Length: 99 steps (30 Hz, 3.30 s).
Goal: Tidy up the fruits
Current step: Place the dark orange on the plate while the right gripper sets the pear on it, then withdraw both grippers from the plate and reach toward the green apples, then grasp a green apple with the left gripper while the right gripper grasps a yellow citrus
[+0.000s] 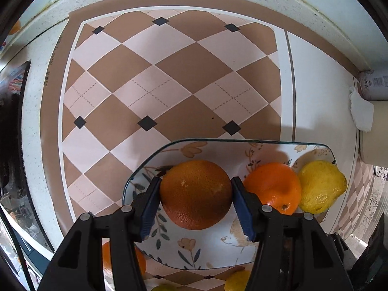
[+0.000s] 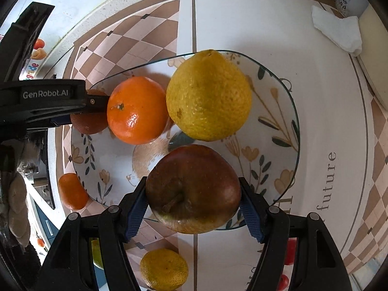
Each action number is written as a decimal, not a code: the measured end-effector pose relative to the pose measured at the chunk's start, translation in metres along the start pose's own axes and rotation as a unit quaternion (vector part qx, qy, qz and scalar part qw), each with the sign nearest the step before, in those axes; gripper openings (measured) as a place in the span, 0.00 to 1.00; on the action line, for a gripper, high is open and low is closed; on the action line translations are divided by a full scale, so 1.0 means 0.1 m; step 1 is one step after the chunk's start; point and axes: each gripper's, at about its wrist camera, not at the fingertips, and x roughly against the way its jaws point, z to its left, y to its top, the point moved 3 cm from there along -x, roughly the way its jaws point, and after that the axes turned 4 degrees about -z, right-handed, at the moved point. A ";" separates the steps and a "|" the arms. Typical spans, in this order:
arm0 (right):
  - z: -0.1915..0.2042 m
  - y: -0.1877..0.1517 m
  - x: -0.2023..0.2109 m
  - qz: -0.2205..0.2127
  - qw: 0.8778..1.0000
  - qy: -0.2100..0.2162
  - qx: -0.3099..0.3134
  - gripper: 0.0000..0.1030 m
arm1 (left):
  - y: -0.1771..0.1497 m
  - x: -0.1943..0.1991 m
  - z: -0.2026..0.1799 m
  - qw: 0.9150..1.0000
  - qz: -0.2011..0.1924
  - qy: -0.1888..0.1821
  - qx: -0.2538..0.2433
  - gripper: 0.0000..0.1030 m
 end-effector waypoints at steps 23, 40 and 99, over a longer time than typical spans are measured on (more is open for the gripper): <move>0.09 -0.49 1.07 -0.105 0.991 -0.077 0.020 0.90 | -0.94 1.19 0.29 0.983 -0.174 0.056 0.000 0.73; 0.25 -1.35 1.99 -0.172 0.982 -0.066 0.033 0.90 | -2.00 1.92 0.19 0.966 -0.256 0.033 -0.028 0.73; 0.32 -1.17 -0.01 0.018 0.999 0.022 0.018 0.75 | -2.22 -0.01 1.21 0.996 -0.047 0.001 0.072 0.54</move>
